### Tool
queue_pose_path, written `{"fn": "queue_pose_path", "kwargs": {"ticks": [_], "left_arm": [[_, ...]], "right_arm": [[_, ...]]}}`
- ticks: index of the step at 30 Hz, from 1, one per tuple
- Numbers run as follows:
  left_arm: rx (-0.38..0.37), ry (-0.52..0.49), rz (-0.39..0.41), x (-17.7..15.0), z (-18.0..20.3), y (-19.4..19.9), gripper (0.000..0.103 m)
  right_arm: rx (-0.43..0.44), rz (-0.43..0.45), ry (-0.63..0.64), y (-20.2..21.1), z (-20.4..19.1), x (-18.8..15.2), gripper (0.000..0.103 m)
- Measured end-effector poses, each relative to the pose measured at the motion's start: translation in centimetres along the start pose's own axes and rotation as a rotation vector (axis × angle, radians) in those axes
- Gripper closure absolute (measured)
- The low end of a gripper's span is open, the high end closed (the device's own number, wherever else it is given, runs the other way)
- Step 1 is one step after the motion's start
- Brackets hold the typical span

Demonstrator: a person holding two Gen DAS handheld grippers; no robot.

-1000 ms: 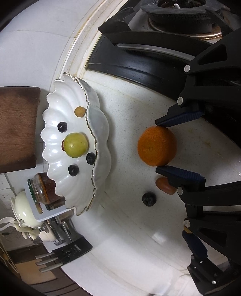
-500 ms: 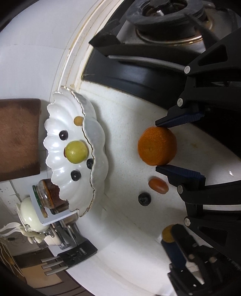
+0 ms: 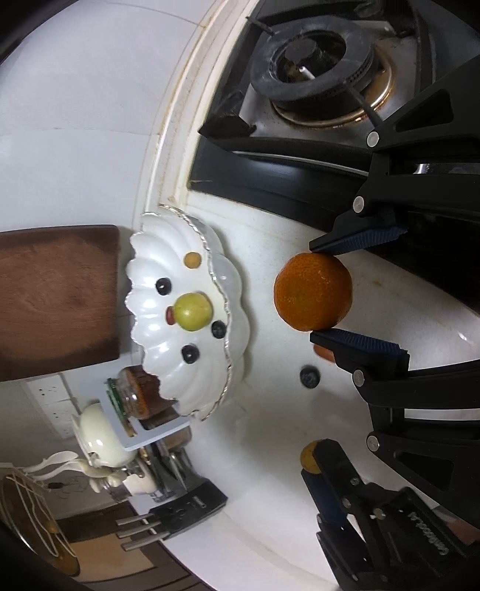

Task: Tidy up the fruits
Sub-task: 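Grasp the small brown fruit with the left tool while the right tool grasps the orange, then carry the brown fruit in the left tool while the right tool carries the orange over the bowl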

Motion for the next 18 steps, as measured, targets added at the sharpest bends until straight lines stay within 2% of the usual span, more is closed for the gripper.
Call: {"fn": "queue_pose_path", "kwargs": {"ticks": [18], "left_arm": [[-0.061,-0.085,0.126,5.1,-2.2,2.3,0.075]], "right_arm": [[-0.053,0.147,-0.042,3.7,-2.7,3.5,0.061]]}}
Point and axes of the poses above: each gripper's, at about its wrist camera, not at the fingertips, and y roughly against the way its jaws point, z to its right, x to its top, the point moved 8 cm from there along -y, roughly the way its jaws point, and after that the axes turned 8 degrees about -y, right-handed, at the moved point
